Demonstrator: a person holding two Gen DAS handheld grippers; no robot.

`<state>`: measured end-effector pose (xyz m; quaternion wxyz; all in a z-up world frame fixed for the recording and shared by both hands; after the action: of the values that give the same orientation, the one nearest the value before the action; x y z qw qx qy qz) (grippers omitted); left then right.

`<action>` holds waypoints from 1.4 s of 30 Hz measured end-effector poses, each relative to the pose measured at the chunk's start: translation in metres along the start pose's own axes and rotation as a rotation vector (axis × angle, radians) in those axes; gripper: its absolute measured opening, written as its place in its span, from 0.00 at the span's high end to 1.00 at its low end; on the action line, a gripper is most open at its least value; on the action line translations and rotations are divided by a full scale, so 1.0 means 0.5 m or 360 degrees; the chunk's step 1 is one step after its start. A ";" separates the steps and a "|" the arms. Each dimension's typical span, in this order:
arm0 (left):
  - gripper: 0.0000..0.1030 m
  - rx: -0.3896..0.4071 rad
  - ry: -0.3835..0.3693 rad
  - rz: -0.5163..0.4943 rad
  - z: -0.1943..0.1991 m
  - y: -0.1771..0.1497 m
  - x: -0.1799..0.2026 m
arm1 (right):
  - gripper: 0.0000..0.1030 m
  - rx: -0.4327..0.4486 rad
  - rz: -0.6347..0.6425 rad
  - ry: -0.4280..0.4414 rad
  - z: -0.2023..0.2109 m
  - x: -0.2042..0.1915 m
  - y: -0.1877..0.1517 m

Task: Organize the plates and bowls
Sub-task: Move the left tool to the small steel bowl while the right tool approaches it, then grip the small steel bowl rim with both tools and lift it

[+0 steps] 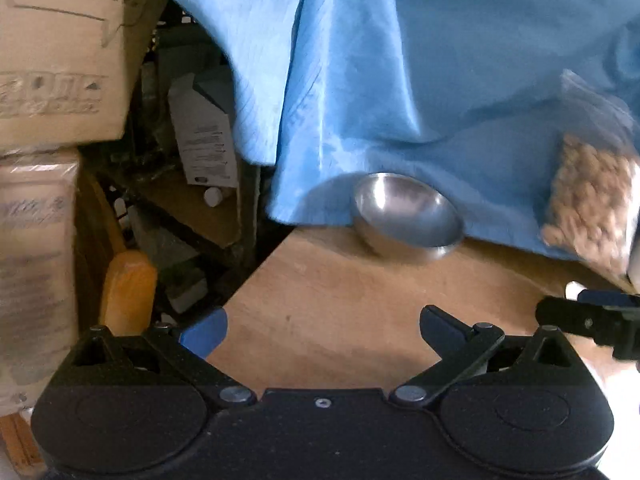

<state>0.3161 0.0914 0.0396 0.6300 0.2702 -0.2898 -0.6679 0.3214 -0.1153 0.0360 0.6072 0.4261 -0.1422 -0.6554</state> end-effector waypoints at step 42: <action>0.82 -0.0126 -0.0380 0.0327 -0.279 0.064 0.017 | 0.85 -0.0171 -0.0427 0.0109 -0.264 0.050 0.084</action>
<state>0.4389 0.0754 -0.0328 0.6663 0.1328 -0.3622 -0.6382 0.4489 -0.1037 -0.0226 0.5406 0.4301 -0.0279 -0.7225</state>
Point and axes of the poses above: each gripper's, at about its wrist camera, not at the fingertips, and z roughly against the way its jaws point, x to its right, y to its top, the point moved 6 cm from there along -z, roughly the way its jaws point, and after that the axes turned 11 degrees about -z, right-handed, at the moved point
